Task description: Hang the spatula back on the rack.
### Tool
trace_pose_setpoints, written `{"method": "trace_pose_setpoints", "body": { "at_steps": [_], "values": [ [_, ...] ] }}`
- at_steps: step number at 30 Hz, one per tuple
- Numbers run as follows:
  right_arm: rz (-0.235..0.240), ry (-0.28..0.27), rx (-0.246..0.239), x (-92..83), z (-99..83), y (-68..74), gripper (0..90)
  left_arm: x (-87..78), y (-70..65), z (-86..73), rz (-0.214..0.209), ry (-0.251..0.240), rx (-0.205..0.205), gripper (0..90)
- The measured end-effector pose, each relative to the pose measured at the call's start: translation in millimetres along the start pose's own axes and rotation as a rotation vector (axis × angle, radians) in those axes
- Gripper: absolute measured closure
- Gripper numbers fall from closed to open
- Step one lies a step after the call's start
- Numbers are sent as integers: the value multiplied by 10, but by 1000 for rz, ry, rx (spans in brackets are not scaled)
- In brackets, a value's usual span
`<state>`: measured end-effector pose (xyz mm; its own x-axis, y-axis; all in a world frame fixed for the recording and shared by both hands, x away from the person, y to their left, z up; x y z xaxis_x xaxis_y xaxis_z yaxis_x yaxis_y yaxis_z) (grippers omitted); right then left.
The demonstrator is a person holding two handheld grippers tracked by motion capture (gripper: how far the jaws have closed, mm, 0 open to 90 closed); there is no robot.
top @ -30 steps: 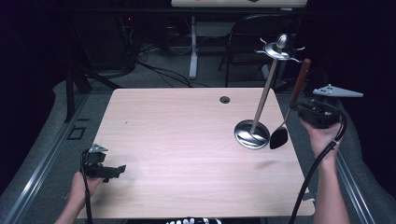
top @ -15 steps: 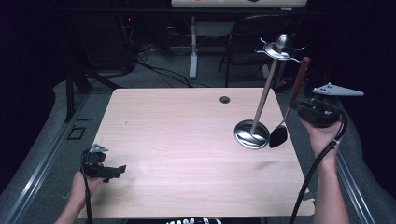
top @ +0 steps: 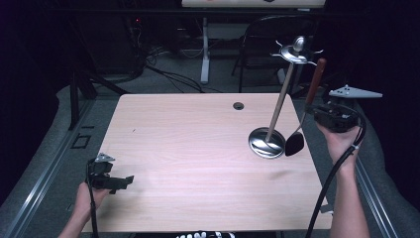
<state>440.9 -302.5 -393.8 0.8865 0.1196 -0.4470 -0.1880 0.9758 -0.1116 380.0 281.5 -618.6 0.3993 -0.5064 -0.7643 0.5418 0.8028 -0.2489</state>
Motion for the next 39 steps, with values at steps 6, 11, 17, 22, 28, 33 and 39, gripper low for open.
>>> {"method": "trace_pose_setpoints", "body": {
  "at_steps": [6, 11, 17, 22, 28, 33, 39],
  "values": [
    [-3, 8, -13, 44, 24, 32, 848, 6, -5, -2, -2, 4, 0, 8],
    [7, 6, -10, 91, 23, 56, 847, 7, -5, -4, -2, 4, 2, 8],
    [22, 1, -10, 115, 25, 75, 846, 13, -3, -1, 1, -1, 3, 8],
    [13, 0, -6, 119, 22, 77, 841, 14, -6, -3, -1, 0, 4, 8],
    [2, -11, -1, 133, 32, 103, 795, 12, -9, -3, 0, 2, 7, 8],
    [-14, -5, -21, 132, 28, 132, 768, 14, -13, -2, -1, 1, 7, 9],
    [-12, 5, -25, 148, 9, 160, 752, 14, -15, -3, -4, 1, 8, 9]
  ]
}}
Point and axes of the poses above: each handheld gripper's, and its own axes: x roughly forward along the jaws, z roughly out of its top, y roughly to its left, the point moved 9 cm from there along x, roughly forward along the jaws, and after that the axes turned 13 degrees about -z, right-handed, at the moved point
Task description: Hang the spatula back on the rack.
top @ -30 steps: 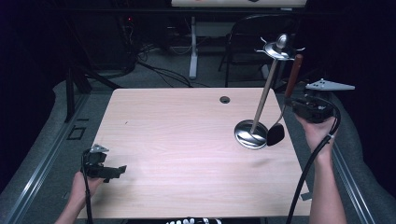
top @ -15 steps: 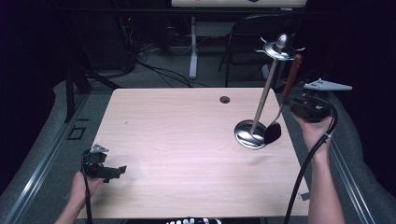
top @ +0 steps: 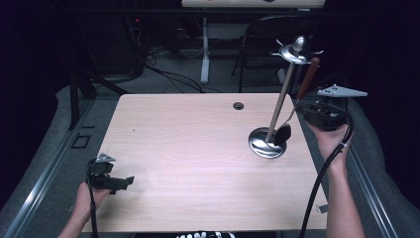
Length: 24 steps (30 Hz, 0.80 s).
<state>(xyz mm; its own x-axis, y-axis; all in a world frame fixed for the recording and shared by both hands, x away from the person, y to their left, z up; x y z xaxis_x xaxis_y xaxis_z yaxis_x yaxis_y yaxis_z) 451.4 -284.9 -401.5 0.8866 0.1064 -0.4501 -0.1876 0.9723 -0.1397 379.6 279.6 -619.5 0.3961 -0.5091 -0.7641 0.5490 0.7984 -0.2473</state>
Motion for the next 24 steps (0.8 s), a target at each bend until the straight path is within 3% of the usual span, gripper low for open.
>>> {"method": "trace_pose_setpoints", "body": {
  "at_steps": [6, 13, 20, 24],
  "values": [
    [-1, 14, -3, -2, -24, 36, 709, 3, -2, -5, 0, 4, 0, 9],
    [-4, 58, 4, -22, -103, 59, 411, 4, -2, -3, -1, 4, 0, 9],
    [6, 138, -7, -6, -316, 130, 196, 5, -7, 1, -2, 4, 3, 9],
    [10, 165, -35, -21, -458, 205, 152, 4, -8, 2, -2, 4, 4, 9]
  ]
}}
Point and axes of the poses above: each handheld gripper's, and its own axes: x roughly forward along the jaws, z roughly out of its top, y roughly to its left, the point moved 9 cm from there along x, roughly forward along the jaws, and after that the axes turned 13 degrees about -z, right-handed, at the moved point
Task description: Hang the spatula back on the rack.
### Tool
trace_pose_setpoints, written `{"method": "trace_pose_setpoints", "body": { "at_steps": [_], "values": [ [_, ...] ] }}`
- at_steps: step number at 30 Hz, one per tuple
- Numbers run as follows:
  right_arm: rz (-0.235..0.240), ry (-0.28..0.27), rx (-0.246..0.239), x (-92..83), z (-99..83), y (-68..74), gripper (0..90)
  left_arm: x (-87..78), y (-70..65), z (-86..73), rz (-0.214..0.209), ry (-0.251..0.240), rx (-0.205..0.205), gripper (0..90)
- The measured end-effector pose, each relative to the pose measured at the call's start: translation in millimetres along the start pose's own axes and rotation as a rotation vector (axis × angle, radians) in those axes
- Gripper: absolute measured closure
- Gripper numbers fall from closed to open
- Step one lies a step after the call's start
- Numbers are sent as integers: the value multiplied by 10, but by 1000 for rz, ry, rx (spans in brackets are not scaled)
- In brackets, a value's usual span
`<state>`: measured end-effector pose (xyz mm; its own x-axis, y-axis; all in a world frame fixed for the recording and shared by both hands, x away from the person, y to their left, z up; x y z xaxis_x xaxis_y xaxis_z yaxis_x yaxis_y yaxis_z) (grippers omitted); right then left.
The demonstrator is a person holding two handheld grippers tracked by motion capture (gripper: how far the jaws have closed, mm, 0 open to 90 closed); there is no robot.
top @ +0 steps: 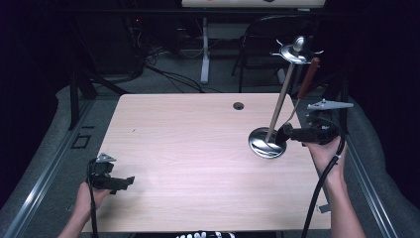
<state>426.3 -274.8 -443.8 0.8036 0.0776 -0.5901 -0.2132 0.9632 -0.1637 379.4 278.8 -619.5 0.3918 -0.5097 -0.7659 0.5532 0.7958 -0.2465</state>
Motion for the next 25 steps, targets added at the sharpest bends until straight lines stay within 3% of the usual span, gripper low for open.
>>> {"method": "trace_pose_setpoints", "body": {
  "at_steps": [5, 9, 15, 17, 21, 25],
  "values": [
    [19, 31, -53, 12, -221, 195, 83, 12, -1, -1, 0, 0, -4, 9],
    [61, 64, -78, 44, -400, 368, 25, 7, -8, 7, 2, 1, 10, 9],
    [111, 94, -89, 115, -692, 610, 0, 5, -4, -1, -2, 3, 11, 8],
    [116, 76, -100, 155, -809, 659, 0, 0, -9, 1, -3, 2, 14, 7],
    [139, 110, -103, 245, -1062, 720, 0, -16, -3, 0, -4, 6, 20, 5],
    [148, 142, -137, 286, -1143, 738, 46, 8, -11, 11, -7, -1, 18, 2]
  ]
}}
Point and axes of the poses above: each handheld gripper's, and its own axes: x roughly forward along the jaws, z roughly out of its top, y roughly to its left, the point moved 9 cm from there along x, roughly forward along the jaws, and after that the axes turned 13 degrees about -z, right-handed, at the moved point
